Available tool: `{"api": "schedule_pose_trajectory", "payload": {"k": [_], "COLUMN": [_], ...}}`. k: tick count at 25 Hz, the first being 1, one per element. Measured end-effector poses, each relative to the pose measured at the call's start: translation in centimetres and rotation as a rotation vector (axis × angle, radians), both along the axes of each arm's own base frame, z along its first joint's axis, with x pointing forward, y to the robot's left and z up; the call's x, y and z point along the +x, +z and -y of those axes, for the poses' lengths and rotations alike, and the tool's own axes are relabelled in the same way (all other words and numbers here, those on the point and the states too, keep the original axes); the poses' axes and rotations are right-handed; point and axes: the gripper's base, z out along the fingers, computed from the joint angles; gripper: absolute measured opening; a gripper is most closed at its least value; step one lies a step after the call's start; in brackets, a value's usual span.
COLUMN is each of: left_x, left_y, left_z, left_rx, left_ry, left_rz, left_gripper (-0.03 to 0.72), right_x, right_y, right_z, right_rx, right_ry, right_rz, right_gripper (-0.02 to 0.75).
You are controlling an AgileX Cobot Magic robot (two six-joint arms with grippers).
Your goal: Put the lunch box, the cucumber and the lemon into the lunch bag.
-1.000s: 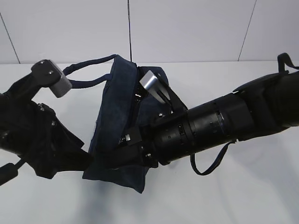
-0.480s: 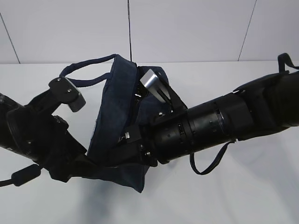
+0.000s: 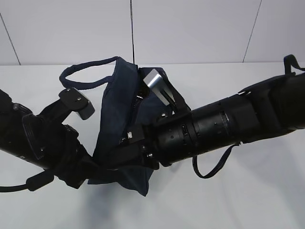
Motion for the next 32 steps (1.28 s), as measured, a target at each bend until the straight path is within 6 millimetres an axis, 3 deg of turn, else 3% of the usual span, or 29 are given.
{"api": "schedule_pose_trajectory", "payload": {"k": [17, 26, 32], "left_x": [0.0, 0.0, 0.0], "left_y": [0.0, 0.2, 0.2], "left_z": [0.0, 0.2, 0.2], "left_rx": [-0.005, -0.017, -0.021], "left_ry": [0.003, 0.009, 0.011], "left_rz": [-0.005, -0.007, -0.007], "left_gripper": [-0.001, -0.003, -0.003], "right_x": [0.0, 1.1, 1.4], "right_y": [0.9, 2.7, 3.1], "right_z": [-0.2, 1.9, 2.1], "right_rx": [0.103, 0.136, 0.144], "right_ry": [-0.011, -0.075, -0.075], "right_rz": [-0.046, -0.001, 0.014], "right_gripper": [0.000, 0.000, 0.000]}}
